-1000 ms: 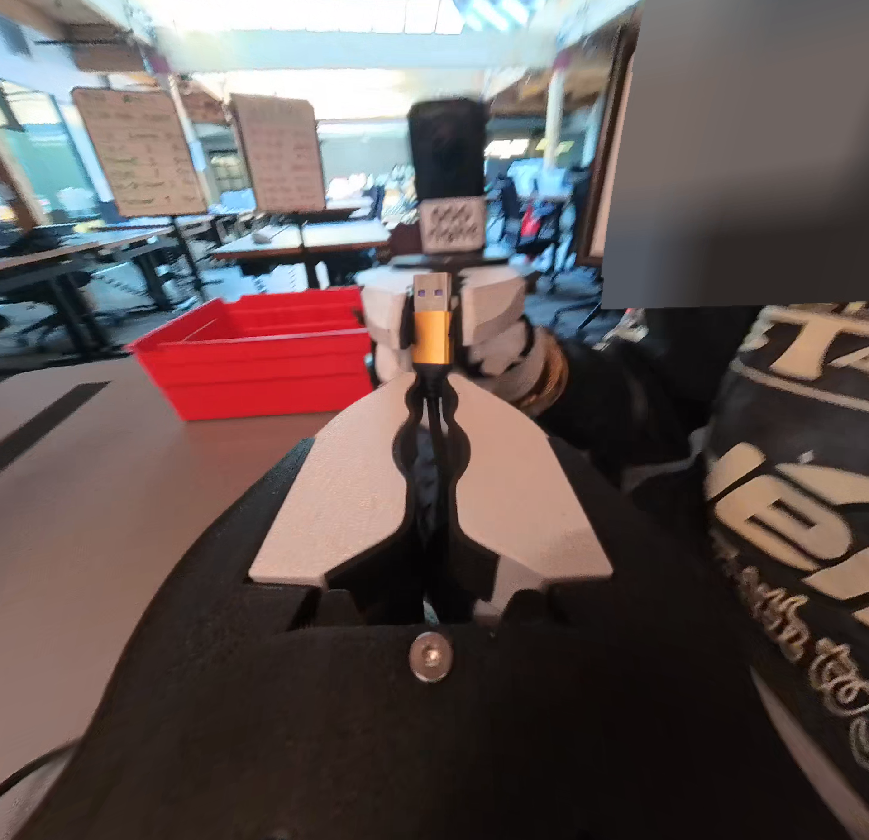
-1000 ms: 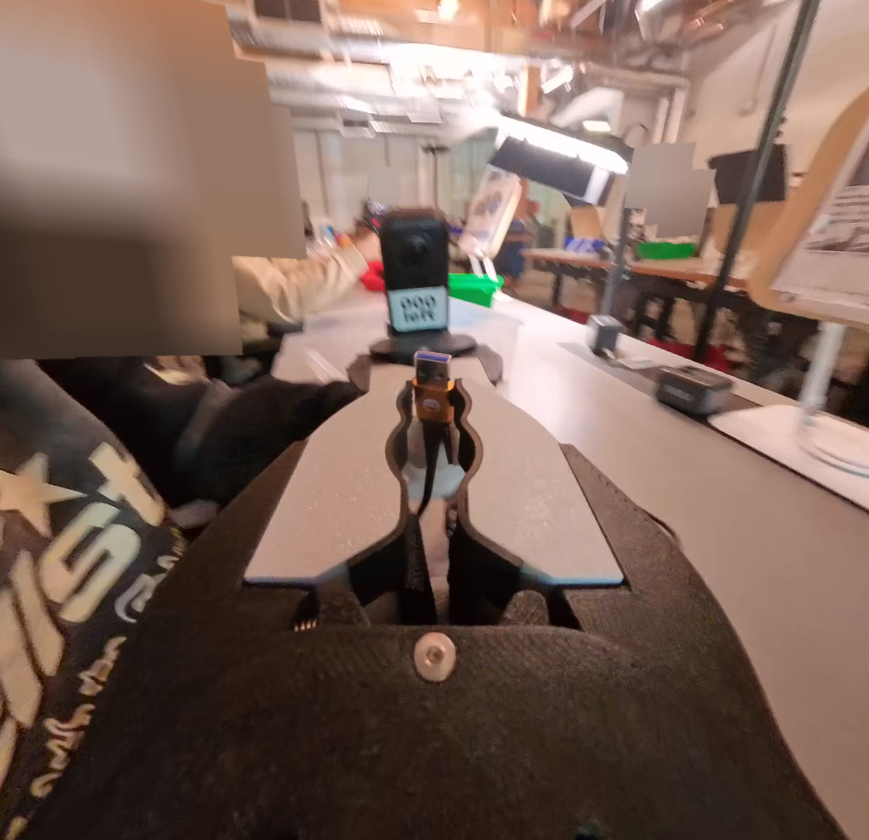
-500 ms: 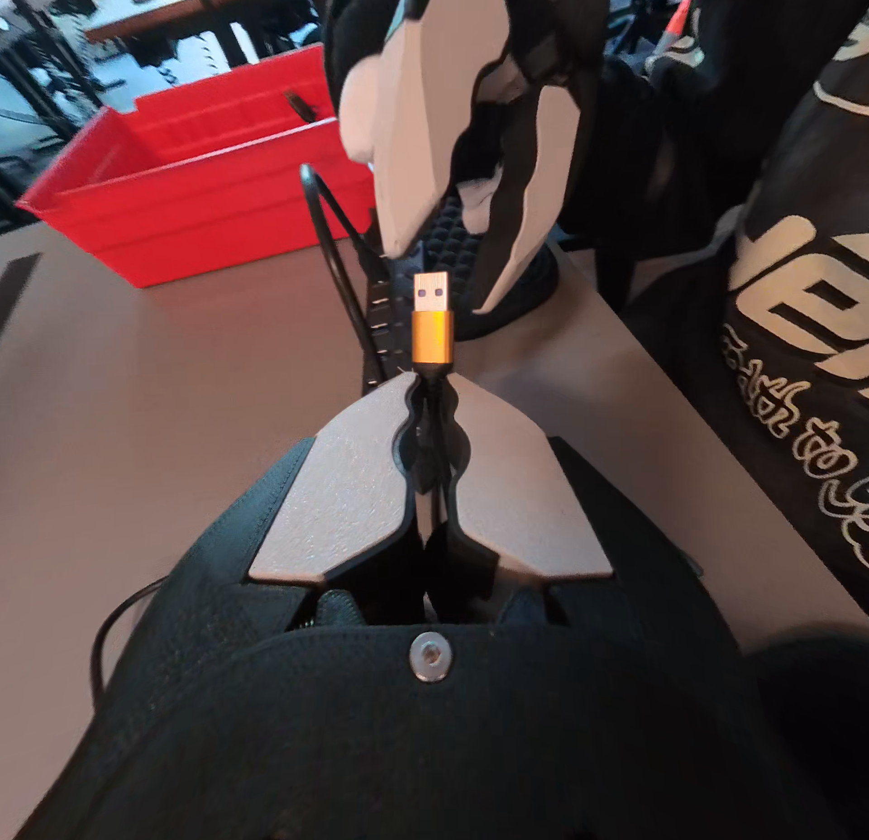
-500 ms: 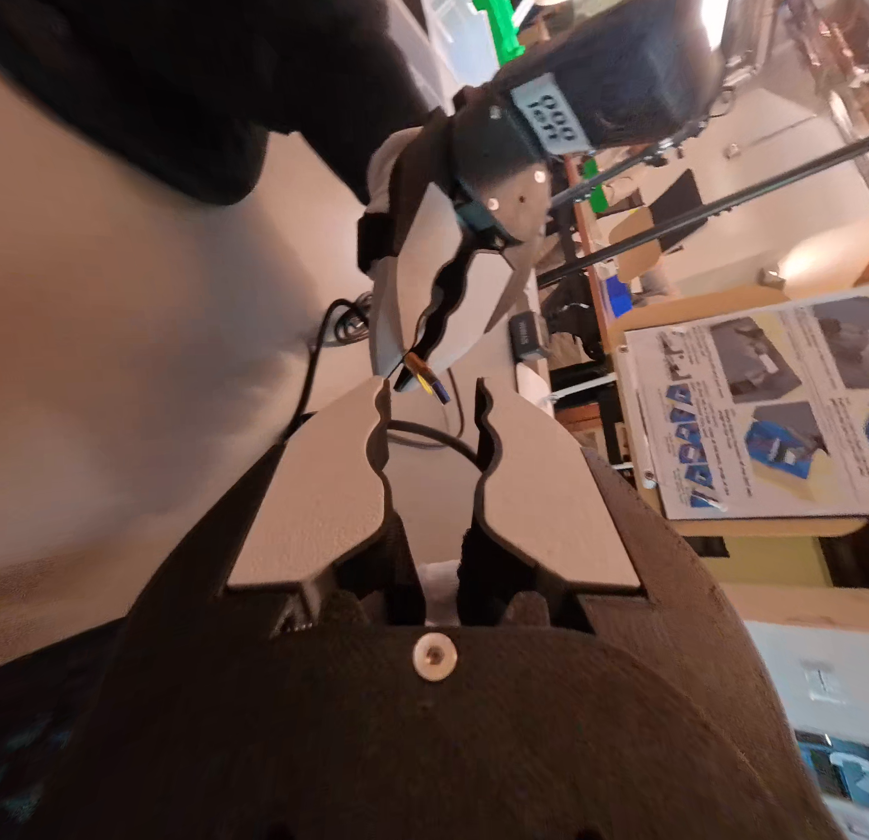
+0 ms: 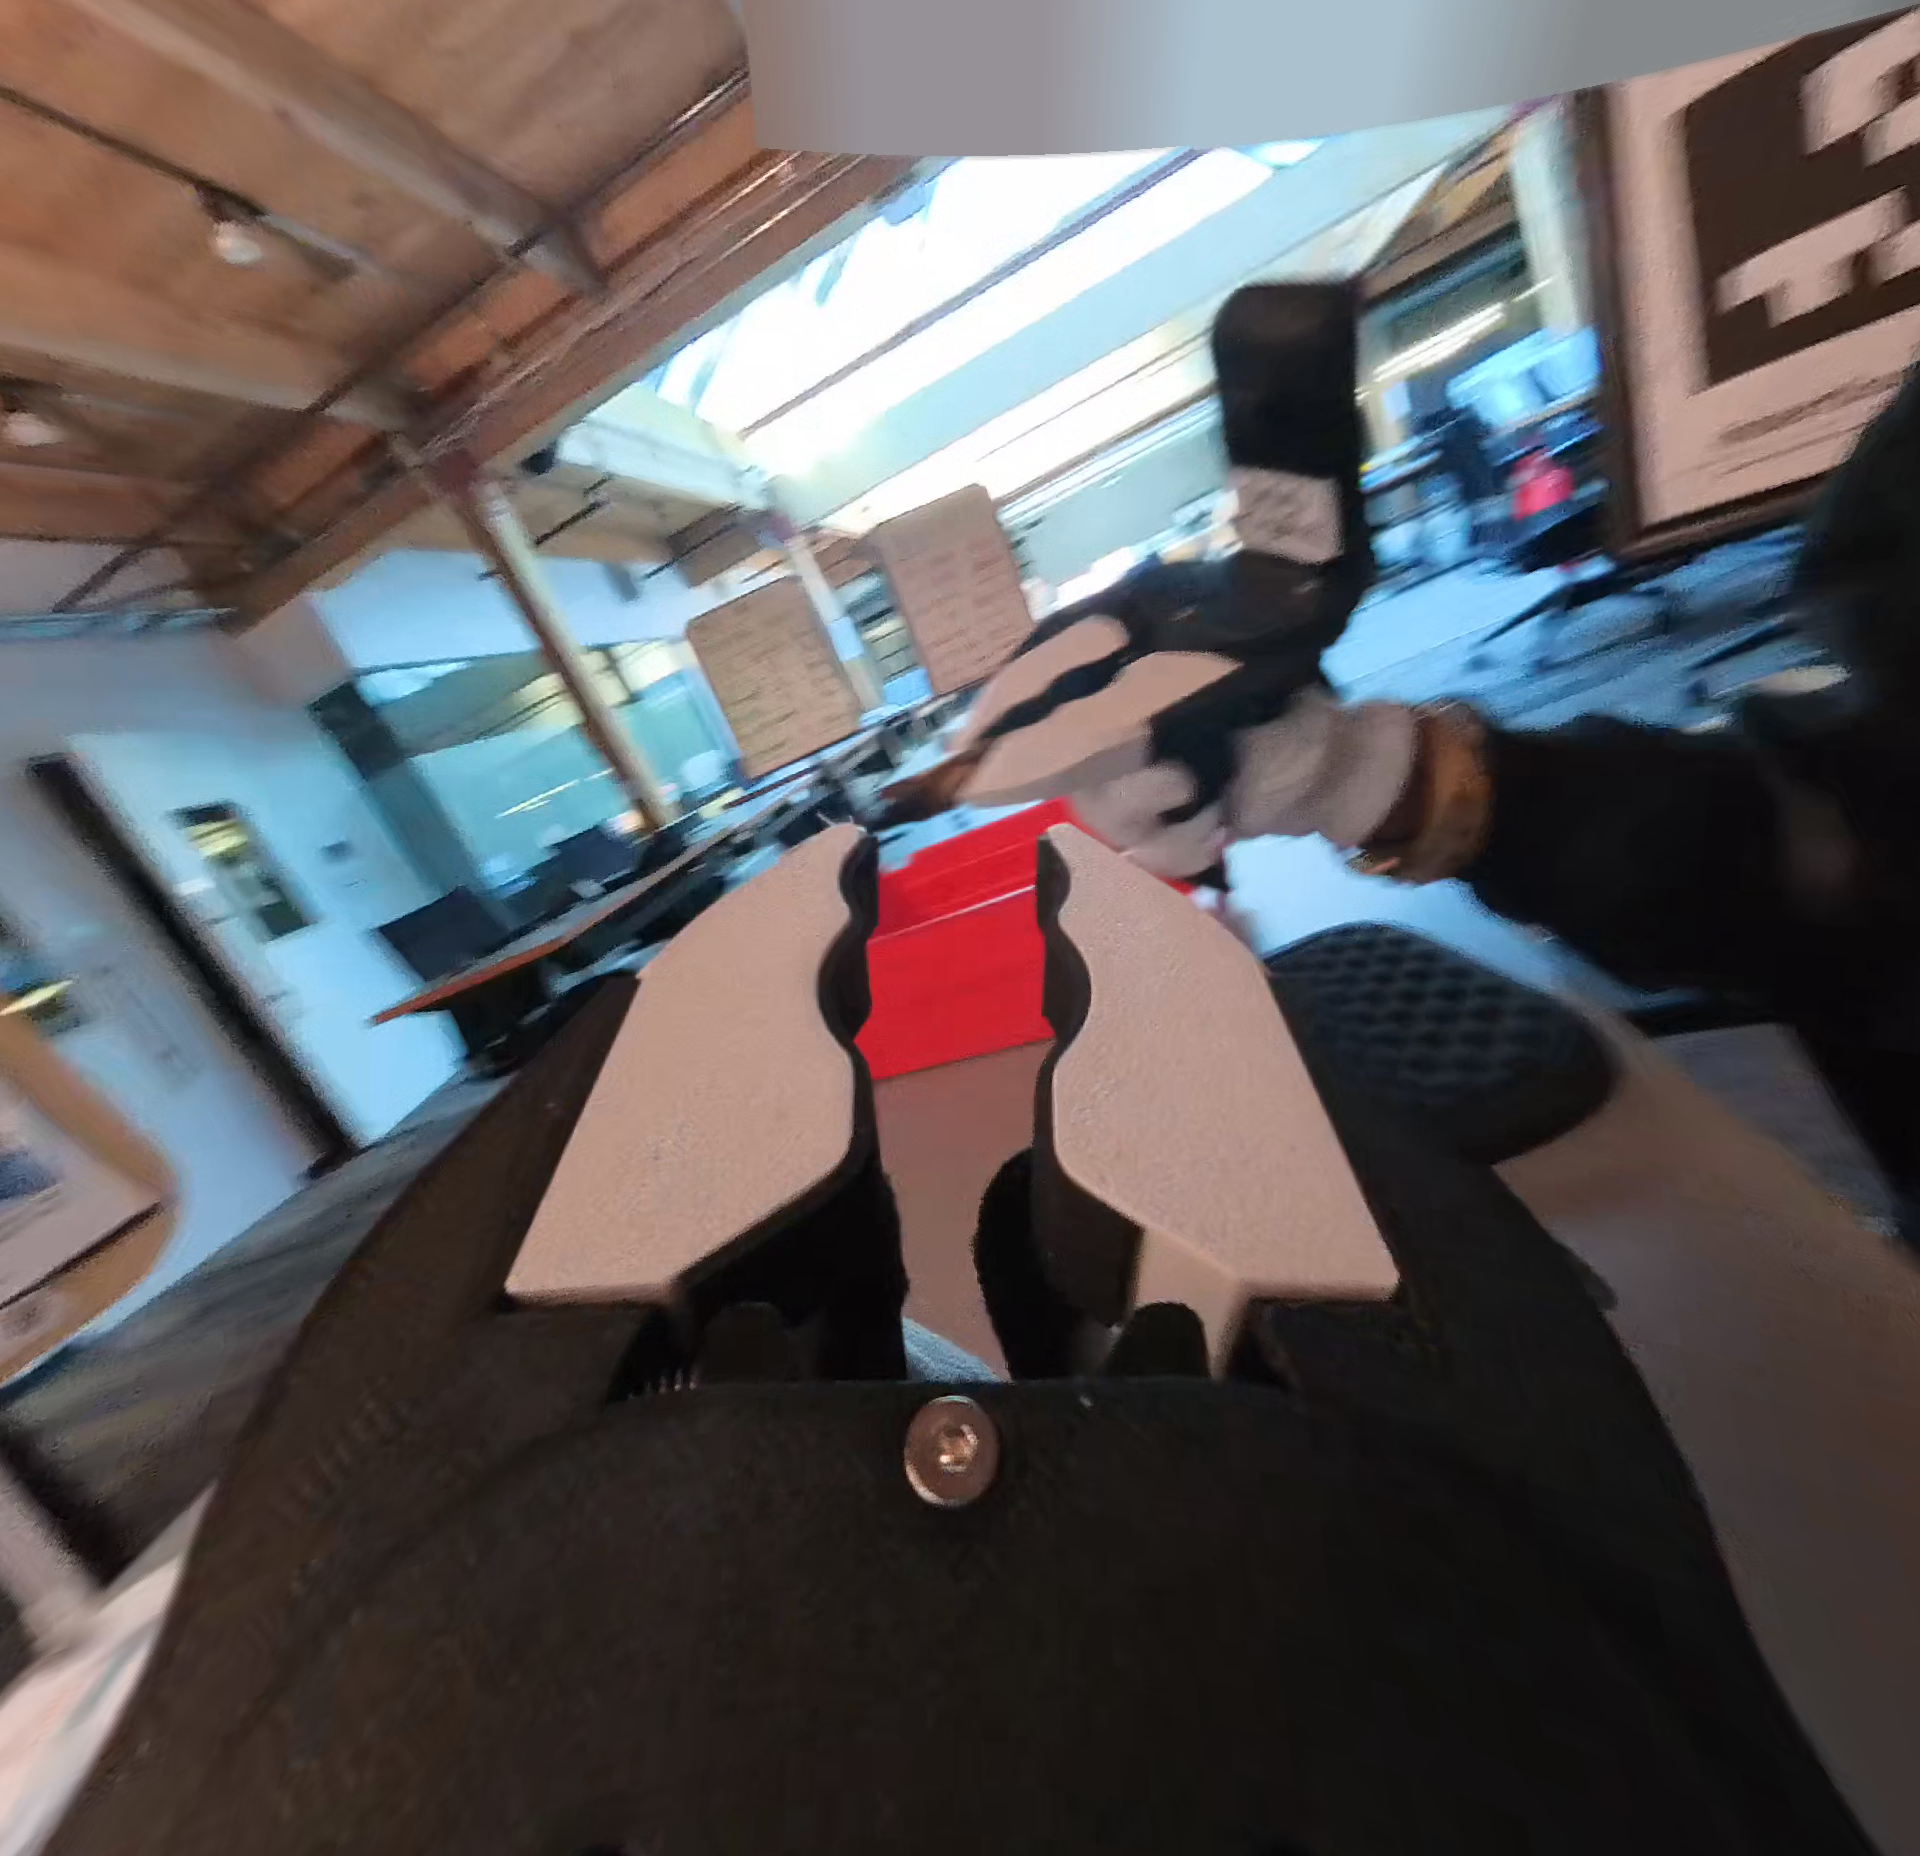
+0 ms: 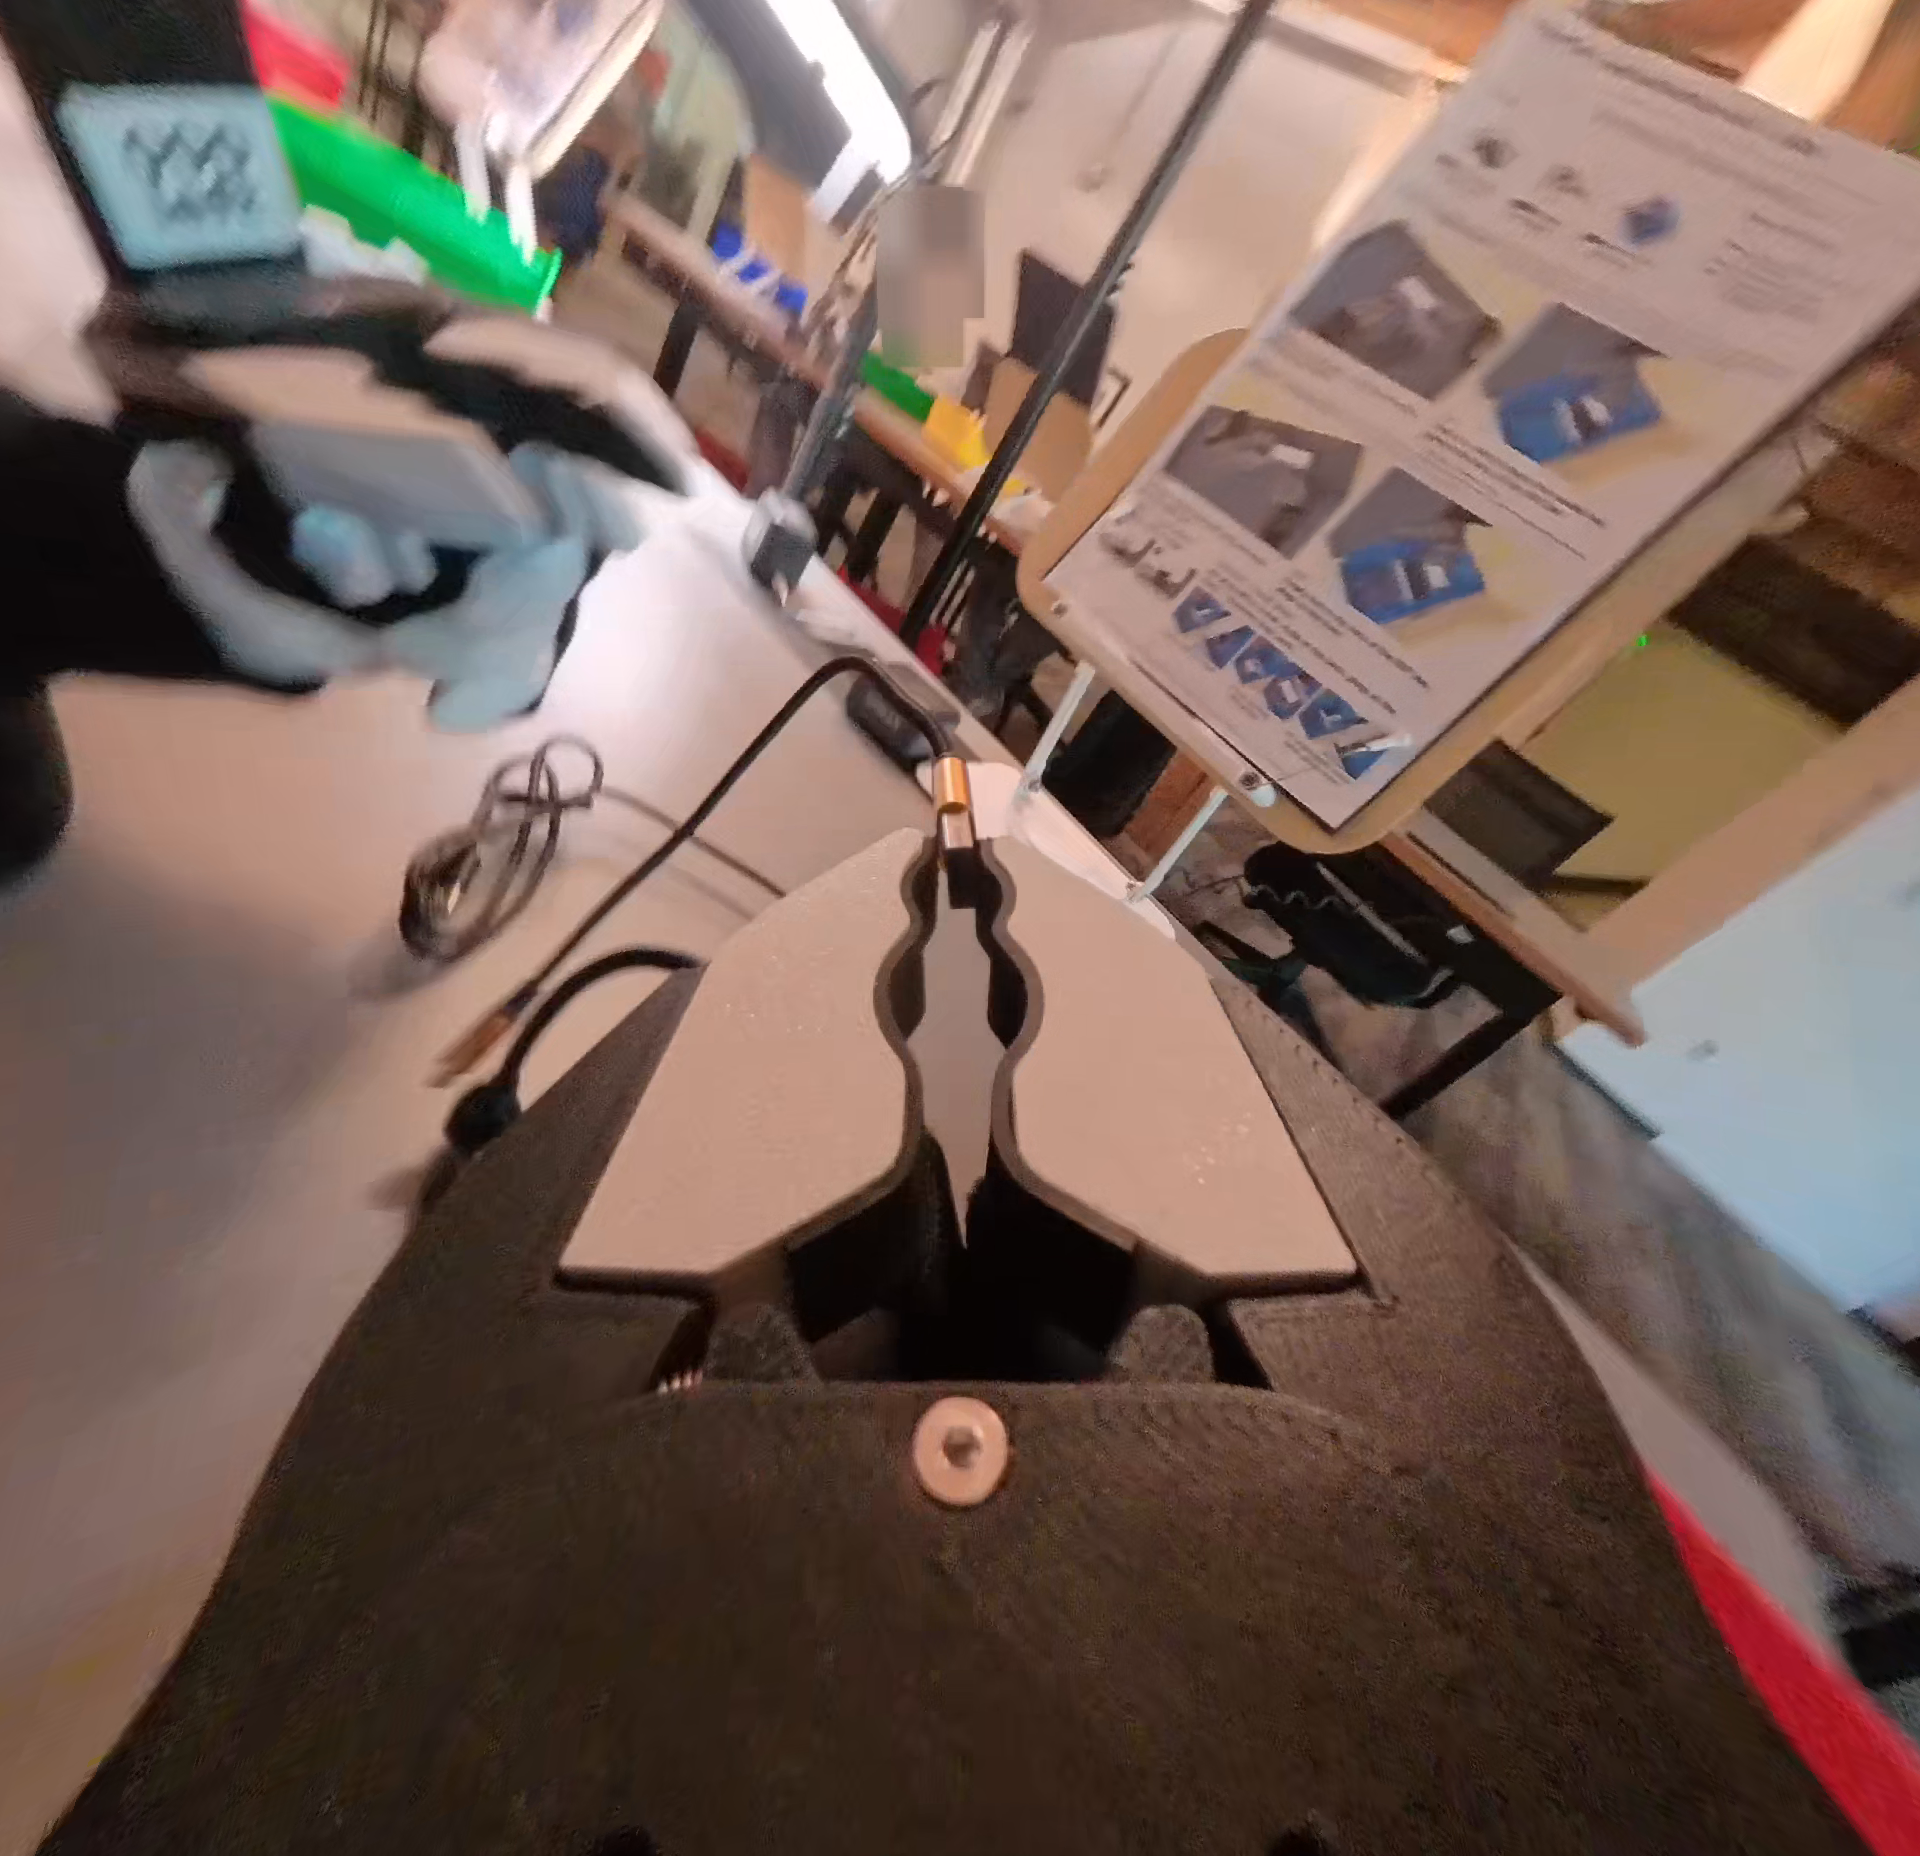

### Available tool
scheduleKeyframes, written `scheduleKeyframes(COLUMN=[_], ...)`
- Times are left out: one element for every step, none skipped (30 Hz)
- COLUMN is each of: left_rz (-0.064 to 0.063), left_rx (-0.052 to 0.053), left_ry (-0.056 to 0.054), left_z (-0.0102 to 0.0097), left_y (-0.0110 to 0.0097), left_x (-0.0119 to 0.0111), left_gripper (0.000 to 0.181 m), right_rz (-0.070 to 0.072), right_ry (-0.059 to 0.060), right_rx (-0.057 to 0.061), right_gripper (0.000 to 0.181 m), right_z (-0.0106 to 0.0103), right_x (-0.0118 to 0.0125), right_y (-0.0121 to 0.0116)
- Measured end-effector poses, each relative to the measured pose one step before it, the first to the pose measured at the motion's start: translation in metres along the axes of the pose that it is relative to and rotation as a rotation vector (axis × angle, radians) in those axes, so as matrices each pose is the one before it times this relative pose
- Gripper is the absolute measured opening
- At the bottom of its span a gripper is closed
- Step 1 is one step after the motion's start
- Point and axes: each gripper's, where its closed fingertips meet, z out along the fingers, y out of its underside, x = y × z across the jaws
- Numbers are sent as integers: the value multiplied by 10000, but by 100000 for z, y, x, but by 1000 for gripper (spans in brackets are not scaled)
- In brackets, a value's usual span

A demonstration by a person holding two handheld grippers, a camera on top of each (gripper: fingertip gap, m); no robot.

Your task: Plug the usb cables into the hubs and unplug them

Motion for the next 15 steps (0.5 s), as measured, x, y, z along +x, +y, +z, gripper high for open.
scheduleKeyframes(left_rz=[-453, -673, -861, -966, -904, -807, -752, -760, -795, -816, -738, -570, -430, -382, -360], left_rx=[352, 379, 353, 183, -46, -157, -168, -28, 100, 202, 239, 230, 186, 56, -21], left_ry=[801, 890, 808, 581, -145, -657, -509, -16, 314, 312, 313, 525, 621, 619, 490], left_z=[358, 474, 549, 543, 426, 183, 14, -98, -168, -178, -164, -104, -37, 61, 158], left_y=[-594, -442, -185, 268, 748, 982, 971, 659, 309, -65, -294, -372, -316, -141, -6], left_x=[1370, 1451, 1230, 739, -438, -1295, -1213, -625, -194, -135, 12, 475, 762, 842, 657], left_gripper=[25, 23, 23, 23, 24, 27, 29, 30, 31, 33, 34, 33, 30, 26, 24], right_rz=[675, 582, 556, 606, 350, -159, -611, -912, -938, -748, -551, -450, -485, -582, -632], right_ry=[143, -58, -180, -257, -427, -414, -109, -18, -114, -227, -269, -258, -181, -107, -109], right_rx=[301, 375, 394, 291, 347, 486, 329, 46, -89, -52, 8, 59, 40, -35, -97], right_gripper=[6, 6, 6, 6, 6, 6, 6, 6, 6, 6, 6, 6, 6, 6, 6], right_z=[4, 55, 124, 208, 204, 119, 77, 114, 141, 140, 132, 102, 51, 36, 7], right_x=[386, -36, -298, -435, -739, -890, -610, -571, -716, -807, -789, -705, -565, -447, -430], right_y=[-253, -380, -383, -240, -294, -476, -311, -51, 21, -88, -183, -220, -168, -60, 24])
